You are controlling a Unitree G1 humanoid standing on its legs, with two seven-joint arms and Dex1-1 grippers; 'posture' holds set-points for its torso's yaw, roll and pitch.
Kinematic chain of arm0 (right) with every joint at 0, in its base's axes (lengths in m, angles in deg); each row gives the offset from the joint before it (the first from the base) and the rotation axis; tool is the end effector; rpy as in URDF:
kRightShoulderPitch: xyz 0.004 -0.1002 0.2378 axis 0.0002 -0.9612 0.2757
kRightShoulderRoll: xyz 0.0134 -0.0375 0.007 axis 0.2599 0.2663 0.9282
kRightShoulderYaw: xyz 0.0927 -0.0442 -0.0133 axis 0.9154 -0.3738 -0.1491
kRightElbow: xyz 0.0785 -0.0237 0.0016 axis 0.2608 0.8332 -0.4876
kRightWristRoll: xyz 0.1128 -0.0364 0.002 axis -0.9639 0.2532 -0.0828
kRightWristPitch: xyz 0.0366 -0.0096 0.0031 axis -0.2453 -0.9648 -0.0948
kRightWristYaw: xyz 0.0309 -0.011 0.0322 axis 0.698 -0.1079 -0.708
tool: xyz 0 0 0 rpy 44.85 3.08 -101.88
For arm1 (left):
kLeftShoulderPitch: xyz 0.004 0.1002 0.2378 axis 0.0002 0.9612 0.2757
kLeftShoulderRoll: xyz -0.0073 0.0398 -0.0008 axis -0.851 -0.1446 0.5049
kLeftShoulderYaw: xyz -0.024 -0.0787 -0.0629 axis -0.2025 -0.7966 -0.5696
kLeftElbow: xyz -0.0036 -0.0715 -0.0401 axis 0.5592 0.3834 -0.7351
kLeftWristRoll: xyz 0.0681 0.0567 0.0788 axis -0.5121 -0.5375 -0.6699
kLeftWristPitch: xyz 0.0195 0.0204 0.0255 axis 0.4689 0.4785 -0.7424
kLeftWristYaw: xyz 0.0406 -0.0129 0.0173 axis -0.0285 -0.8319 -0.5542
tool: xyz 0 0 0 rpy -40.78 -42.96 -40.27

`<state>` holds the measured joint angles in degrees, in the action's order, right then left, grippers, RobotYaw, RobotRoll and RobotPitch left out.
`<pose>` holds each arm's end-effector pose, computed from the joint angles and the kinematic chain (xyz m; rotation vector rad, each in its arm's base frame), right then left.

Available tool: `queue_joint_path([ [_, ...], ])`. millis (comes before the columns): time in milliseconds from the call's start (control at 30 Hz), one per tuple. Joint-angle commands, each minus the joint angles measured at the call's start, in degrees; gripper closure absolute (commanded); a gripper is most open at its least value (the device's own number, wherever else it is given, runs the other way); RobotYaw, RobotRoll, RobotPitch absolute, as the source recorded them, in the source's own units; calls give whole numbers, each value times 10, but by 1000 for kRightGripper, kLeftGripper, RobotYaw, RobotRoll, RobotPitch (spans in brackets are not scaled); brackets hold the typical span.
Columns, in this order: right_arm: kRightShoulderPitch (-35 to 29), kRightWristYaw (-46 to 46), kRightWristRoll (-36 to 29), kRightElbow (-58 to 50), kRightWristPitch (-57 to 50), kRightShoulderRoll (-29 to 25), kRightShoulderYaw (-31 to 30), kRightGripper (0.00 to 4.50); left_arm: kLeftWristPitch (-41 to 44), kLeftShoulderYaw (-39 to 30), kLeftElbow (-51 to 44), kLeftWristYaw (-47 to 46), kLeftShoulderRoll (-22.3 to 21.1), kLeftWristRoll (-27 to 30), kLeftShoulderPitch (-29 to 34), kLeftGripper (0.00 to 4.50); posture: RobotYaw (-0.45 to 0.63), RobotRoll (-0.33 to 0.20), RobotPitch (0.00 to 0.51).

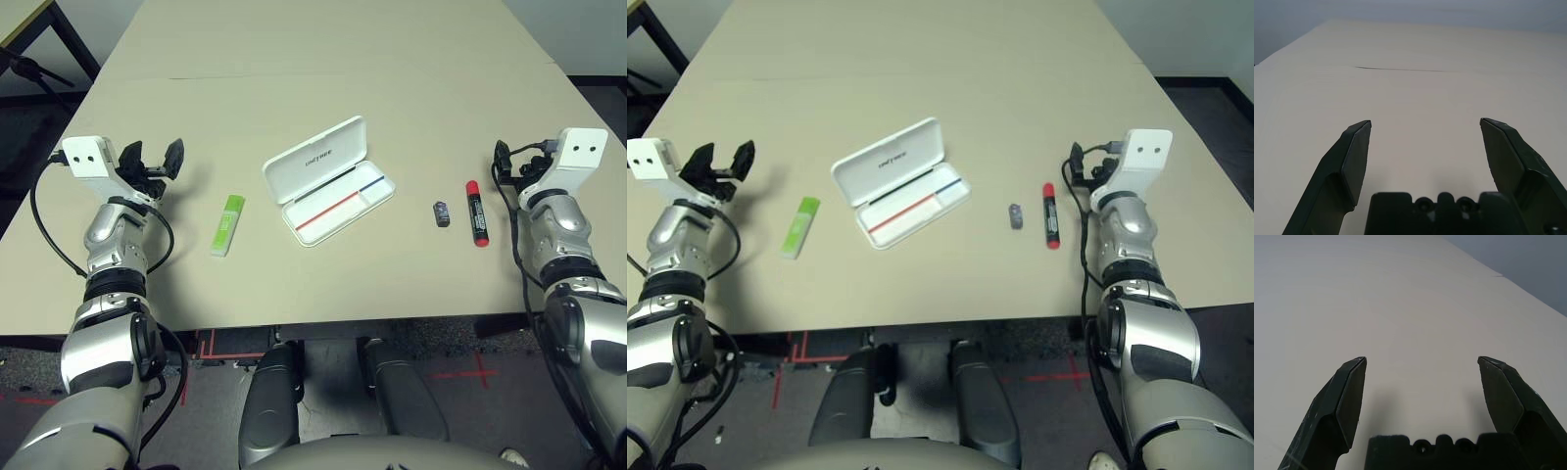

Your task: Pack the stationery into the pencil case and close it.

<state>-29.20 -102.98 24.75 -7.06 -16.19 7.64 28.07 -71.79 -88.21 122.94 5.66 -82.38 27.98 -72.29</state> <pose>0.3282 -0.2950 0.0984 -0.0390 -0.1411 -0.1266 0.3090 0.3327 0.1151 -0.0814 -0.2245 -0.0466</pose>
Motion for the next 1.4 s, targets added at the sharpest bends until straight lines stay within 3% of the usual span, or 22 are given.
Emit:
queue_joint_path([
  [33, 1, 1, 3, 10, 0, 4, -2, 0, -1, -5, -3, 1, -9, 0, 9, 17, -59, 0, 177],
  [600, -13, -34, 5, -14, 1, -3, -6, 0, 5, -15, -39, 5, -23, 11, 40, 17, -63, 0, 188],
  [900, -21, -220, -19, -83, -68, -47, -19, 0, 68, -24, -189, 16, -41, 40, 111, 17, -27, 0, 190],
  [1200, -46, -396, -34, -196, -176, -94, -59, 0, 230, -20, -419, 74, -85, 106, 221, 17, -10, 0, 192],
  [1400, -60, -493, -37, -251, -234, -123, -91, 0, 367, 34, -565, 148, -123, 150, 278, 17, -2, 0, 186],
])
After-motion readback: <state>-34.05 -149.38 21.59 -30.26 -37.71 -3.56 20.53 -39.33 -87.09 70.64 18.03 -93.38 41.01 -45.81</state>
